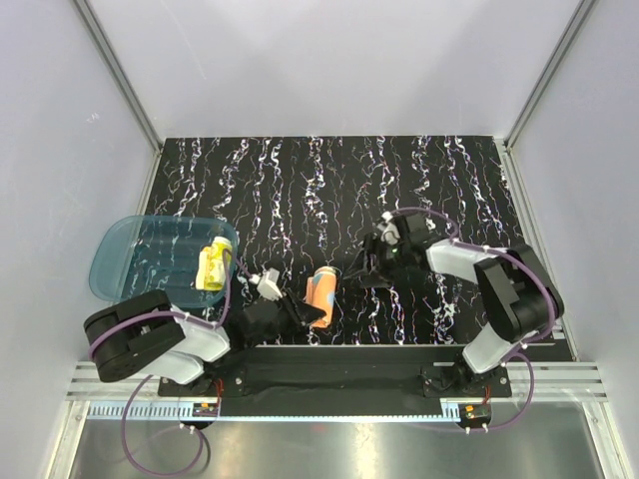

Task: Roll the towels
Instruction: Roll the towel, then place the rolled towel into the container

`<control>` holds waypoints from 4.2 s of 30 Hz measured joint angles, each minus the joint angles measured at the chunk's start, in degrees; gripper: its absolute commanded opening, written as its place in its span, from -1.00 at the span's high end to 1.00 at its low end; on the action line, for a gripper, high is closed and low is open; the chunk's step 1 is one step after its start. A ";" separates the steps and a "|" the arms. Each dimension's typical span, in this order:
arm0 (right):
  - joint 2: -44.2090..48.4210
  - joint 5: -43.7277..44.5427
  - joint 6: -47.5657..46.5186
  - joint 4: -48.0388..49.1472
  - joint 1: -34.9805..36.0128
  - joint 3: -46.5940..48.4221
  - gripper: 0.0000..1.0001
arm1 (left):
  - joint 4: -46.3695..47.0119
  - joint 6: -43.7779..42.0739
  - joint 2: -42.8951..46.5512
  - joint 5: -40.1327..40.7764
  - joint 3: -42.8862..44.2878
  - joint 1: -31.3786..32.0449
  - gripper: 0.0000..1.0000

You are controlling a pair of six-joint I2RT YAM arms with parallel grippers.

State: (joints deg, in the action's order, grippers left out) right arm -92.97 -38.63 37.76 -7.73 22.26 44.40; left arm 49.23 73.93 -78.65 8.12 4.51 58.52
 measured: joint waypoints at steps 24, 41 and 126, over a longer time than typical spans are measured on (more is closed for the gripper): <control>-14.38 -3.87 11.37 33.77 11.80 -2.95 0.40 | 21.68 9.70 -17.35 -4.20 -0.81 -2.75 0.57; -8.28 11.91 1.49 9.64 15.61 4.57 0.57 | 2.99 3.89 -6.69 -6.10 4.81 -2.75 -0.44; -4.81 30.97 -1.60 -4.74 20.06 10.03 -0.30 | -33.55 -9.38 -6.60 -2.49 24.48 -8.22 1.00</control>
State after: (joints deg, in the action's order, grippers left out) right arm -97.78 -7.66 36.16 -12.47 42.33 54.43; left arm 15.68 64.55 -85.25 5.63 28.99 50.30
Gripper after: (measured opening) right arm 0.510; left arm 0.189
